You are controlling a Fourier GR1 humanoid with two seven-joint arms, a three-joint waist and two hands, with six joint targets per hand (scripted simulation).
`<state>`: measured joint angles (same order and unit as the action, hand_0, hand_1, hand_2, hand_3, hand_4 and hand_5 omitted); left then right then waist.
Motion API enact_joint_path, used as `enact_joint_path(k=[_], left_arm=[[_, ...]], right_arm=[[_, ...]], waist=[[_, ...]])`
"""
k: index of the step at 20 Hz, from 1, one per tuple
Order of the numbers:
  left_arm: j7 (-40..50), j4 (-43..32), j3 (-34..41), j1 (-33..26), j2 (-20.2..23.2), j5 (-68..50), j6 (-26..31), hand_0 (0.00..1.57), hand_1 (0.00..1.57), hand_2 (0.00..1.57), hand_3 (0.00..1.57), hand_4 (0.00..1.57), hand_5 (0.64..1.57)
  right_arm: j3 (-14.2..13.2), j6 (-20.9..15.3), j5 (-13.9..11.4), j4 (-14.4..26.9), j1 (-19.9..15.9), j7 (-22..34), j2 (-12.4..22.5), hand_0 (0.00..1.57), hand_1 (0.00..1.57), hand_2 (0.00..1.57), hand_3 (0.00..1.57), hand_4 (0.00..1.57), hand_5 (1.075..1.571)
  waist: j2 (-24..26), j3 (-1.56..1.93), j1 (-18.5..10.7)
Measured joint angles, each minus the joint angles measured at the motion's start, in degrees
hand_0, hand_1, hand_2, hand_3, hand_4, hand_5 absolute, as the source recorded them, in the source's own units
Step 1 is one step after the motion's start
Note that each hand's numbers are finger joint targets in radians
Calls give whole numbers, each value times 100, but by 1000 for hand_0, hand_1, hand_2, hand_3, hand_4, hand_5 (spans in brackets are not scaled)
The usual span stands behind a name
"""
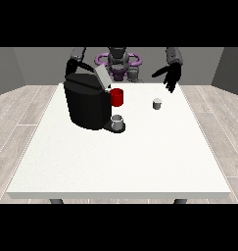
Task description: Insert the coffee pod into the coffee machine and close the lid
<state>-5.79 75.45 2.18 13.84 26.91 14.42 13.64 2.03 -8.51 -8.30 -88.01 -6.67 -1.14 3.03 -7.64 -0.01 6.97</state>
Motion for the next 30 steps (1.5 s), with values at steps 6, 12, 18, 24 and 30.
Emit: enact_joint_path(k=[6,12,18,24,30], left_arm=[[-169,-847,5,507,207,438,59,0,0,0,0,0,1571],[-457,-1580,-122,845,198,1002,-145,0,0,423,0,0,1571],[-671,-2165,-201,1240,-23,1559,-679,839,839,918,756,298,1571],[-814,-2476,-450,1500,-117,2212,-1187,924,924,1016,845,413,1571],[-758,-2759,-839,1593,-114,2867,-1231,877,877,1003,820,284,1571]], right_arm=[[23,-32,-104,130,-279,127,-23,0,0,0,0,0,1571],[-3,-61,-68,366,-510,177,-144,0,0,0,0,0,1571],[-87,-69,-80,756,-749,140,-156,0,0,0,0,0,1571],[-17,-57,-122,987,-844,175,-180,0,0,0,0,0,1571],[-23,-49,-57,1251,-899,-25,-231,0,0,0,0,0,1571]], waist=[[-372,-1,126],[-556,0,92],[-563,-1,39],[-570,0,95],[-539,3,80]])
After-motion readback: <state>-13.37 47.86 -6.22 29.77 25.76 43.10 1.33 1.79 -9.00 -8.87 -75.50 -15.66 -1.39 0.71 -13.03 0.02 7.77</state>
